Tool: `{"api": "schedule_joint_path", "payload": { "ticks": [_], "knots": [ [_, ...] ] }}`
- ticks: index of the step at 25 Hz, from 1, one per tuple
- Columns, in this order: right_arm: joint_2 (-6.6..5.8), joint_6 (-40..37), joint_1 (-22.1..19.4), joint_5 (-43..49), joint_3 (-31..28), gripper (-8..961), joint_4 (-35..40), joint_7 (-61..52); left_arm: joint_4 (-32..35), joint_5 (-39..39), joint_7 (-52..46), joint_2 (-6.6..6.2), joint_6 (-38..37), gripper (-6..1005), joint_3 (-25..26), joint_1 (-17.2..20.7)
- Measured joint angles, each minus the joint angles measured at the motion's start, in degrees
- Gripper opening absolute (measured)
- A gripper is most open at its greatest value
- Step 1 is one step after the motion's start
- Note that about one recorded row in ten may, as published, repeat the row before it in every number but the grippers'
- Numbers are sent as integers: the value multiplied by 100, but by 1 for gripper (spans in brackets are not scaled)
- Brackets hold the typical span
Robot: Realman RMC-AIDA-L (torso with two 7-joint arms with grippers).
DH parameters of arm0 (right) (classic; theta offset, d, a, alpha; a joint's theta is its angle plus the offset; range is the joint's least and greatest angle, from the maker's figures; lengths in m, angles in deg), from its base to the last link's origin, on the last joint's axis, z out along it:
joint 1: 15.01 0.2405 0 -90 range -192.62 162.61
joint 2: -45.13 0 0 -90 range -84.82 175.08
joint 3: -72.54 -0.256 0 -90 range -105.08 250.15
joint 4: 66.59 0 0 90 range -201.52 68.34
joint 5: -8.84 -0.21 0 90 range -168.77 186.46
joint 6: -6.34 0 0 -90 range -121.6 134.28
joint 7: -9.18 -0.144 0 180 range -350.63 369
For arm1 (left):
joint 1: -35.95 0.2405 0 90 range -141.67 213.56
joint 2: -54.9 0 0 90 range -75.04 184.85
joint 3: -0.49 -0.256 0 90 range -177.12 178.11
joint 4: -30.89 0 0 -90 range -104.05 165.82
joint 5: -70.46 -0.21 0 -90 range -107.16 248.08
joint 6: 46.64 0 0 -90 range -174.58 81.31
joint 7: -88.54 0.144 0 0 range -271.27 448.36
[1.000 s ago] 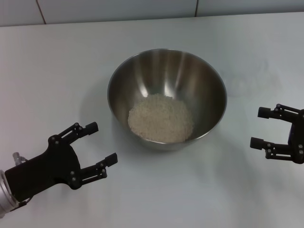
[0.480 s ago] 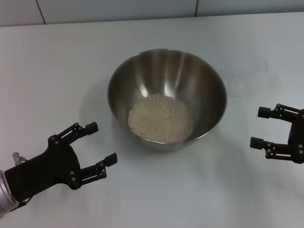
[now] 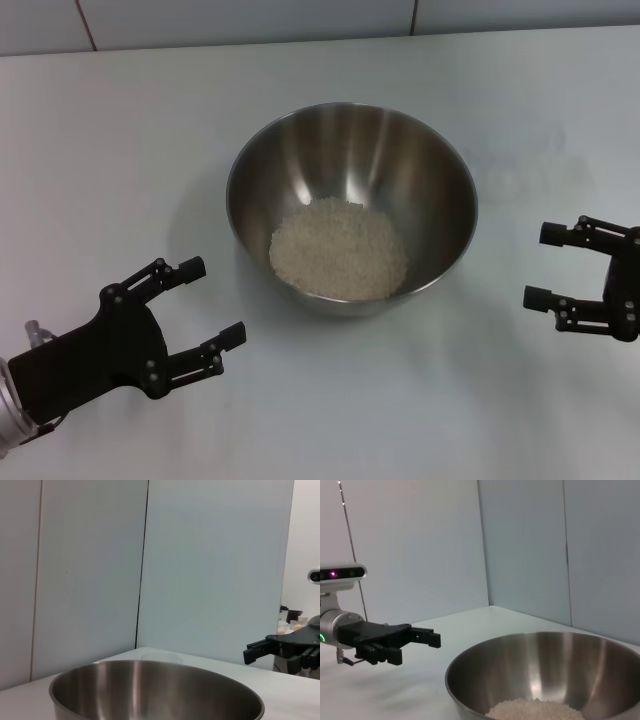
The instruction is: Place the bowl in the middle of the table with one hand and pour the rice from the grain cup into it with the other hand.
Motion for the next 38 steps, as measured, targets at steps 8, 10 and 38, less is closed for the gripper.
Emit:
{"api": "schedule_joint_path", "payload": {
  "ticks": [8, 10, 38],
  "knots": [
    [170, 84, 195, -2, 39, 816, 10, 0, 0, 0, -3, 0, -3, 869, 0, -6],
    [231, 134, 254, -5, 144, 816, 10, -1, 0, 0, -4, -1, -5, 869, 0, -8],
    [287, 238, 327, -22, 282, 817, 23, -28, 9, 0, -3, -18, -24, 870, 0, -8]
  ]
}}
